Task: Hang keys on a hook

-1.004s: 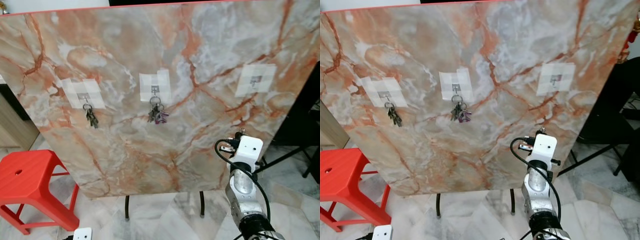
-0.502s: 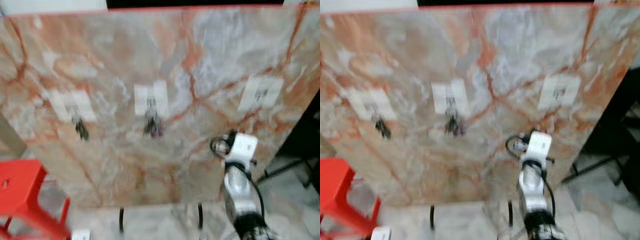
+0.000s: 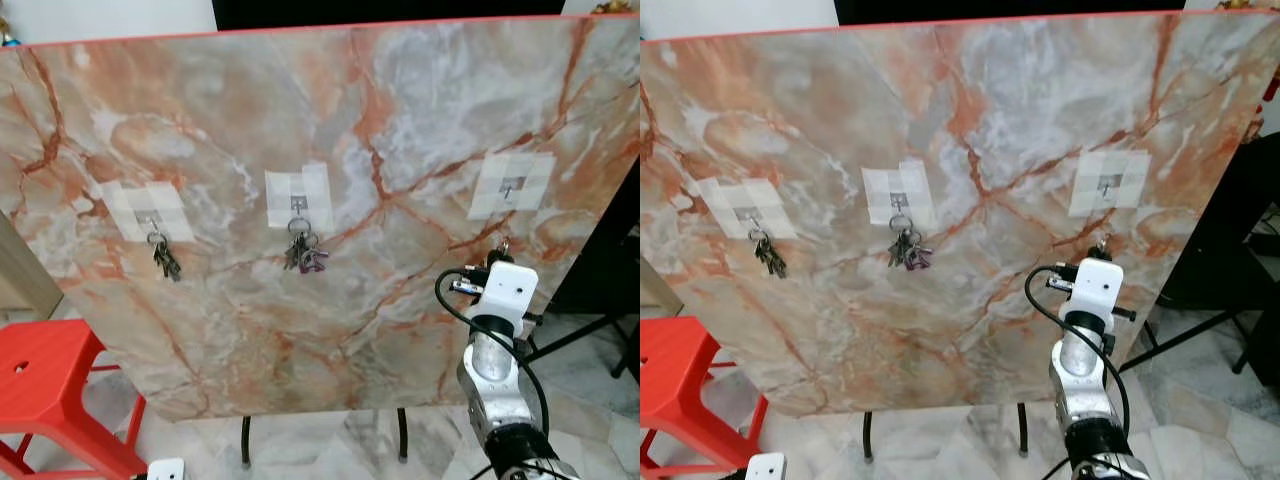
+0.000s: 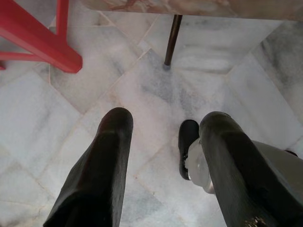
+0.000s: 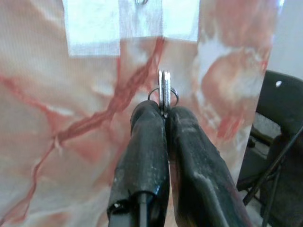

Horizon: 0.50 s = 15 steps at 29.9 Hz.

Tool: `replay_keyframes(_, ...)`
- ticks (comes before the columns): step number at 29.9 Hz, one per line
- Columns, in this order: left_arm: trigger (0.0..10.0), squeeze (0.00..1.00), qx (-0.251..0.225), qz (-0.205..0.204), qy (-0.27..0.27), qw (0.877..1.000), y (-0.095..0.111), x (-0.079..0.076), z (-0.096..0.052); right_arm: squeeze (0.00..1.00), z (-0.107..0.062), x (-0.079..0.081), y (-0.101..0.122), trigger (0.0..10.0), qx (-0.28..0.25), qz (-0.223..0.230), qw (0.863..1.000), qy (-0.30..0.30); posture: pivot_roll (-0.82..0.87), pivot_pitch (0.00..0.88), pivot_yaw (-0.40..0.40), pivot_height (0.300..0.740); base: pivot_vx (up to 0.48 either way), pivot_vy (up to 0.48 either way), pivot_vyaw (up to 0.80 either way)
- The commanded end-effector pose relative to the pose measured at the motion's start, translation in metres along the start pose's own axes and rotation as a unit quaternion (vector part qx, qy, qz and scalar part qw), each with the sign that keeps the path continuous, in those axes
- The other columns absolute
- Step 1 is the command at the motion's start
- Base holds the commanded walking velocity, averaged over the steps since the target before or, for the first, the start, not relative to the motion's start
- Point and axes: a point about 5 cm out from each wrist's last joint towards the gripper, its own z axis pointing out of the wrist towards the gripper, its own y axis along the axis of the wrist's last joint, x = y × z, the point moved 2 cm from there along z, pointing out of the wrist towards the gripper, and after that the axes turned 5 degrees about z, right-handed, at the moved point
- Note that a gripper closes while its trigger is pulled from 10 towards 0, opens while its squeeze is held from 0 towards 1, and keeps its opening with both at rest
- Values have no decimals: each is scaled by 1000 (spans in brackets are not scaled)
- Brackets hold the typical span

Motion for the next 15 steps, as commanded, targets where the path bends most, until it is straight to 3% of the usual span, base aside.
replay_keyframes(1,10000,0,3,9,1,1000,-1,2,0,0,12,11,31,10000,-63,5,998,13,35,0,35,740,0,0,0)
replay_keyframes(15,10000,0,2,11,3,1000,1,2,1,0,20,24,59,10000,-123,-12,991,42,33,0,39,740,0,0,0)
